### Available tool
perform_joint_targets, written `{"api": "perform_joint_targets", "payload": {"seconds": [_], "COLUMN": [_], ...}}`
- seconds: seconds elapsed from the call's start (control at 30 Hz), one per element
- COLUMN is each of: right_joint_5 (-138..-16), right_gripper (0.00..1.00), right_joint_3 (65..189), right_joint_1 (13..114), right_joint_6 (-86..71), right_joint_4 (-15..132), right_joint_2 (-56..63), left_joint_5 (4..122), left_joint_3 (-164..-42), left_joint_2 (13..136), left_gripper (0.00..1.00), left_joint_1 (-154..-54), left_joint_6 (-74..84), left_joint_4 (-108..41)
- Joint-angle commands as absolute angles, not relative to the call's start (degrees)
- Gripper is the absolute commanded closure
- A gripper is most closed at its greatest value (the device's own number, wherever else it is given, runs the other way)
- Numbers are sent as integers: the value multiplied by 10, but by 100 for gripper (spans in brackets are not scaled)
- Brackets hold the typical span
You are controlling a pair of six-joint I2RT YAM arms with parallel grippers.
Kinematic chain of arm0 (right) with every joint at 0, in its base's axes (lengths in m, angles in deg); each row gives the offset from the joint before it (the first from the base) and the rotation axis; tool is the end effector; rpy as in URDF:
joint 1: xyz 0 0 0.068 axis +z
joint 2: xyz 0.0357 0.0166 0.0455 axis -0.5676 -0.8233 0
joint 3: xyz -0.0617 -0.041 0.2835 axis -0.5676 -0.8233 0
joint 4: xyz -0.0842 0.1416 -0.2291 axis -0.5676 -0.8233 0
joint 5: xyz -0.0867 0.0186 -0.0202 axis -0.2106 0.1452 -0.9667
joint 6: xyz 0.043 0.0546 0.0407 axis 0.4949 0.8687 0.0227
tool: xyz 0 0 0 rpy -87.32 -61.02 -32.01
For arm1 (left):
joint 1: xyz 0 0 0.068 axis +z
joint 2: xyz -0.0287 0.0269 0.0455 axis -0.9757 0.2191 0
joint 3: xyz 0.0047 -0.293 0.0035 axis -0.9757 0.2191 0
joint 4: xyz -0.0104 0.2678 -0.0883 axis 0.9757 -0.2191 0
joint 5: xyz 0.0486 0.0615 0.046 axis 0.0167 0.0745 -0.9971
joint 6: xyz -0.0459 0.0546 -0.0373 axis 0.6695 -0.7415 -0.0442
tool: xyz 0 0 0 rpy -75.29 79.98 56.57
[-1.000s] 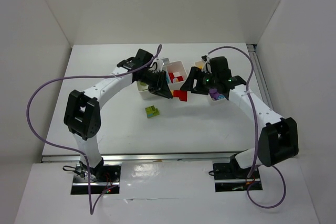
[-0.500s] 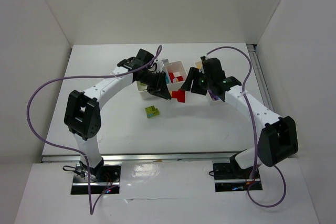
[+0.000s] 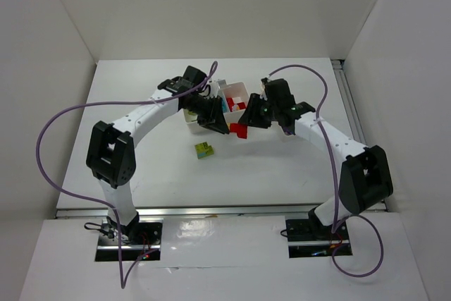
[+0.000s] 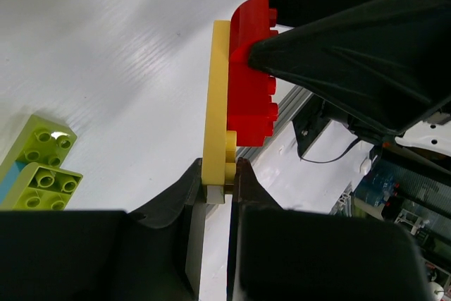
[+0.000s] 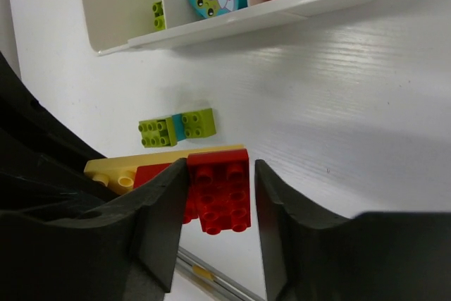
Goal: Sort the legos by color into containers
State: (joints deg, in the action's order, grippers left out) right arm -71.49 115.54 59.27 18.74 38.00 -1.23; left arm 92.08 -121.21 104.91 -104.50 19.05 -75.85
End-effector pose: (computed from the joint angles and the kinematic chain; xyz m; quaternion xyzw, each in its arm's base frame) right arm 0.3325 0.1707 0.2596 0.0184 0.9101 0.2864 0.2989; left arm 0.3756 -0.2402 0.2697 0.1116 0.9019 -0.3998 0.1194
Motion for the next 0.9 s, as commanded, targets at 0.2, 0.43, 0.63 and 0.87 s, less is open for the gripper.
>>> {"api": "perform_joint_targets", "payload": {"seconds": [0.2, 0.43, 0.63, 0.87], "right_joint_5": [-714, -711, -725, -586], "right_gripper": [69, 79, 95, 97], "right_joint_3": [1174, 1179, 1148, 1102], "right_joint_1": [604, 604, 568, 525], "right_joint_6": [167, 169, 189, 175], "right_joint_4": [415, 410, 395, 440], "right_joint_2": [-18, -36, -3, 50], "left_joint_5": [950, 942, 899, 888], "left_joint_3": [-1234, -1239, -1234, -1229], "left_joint_2": [1047, 1047, 1047, 1067], "left_gripper": [100, 100, 100, 100], "left_joint_1": [-1047, -1052, -1052, -1034], "left_joint_6": [166, 166, 176, 192], "left_joint_4": [-760, -760, -760, -766]}}
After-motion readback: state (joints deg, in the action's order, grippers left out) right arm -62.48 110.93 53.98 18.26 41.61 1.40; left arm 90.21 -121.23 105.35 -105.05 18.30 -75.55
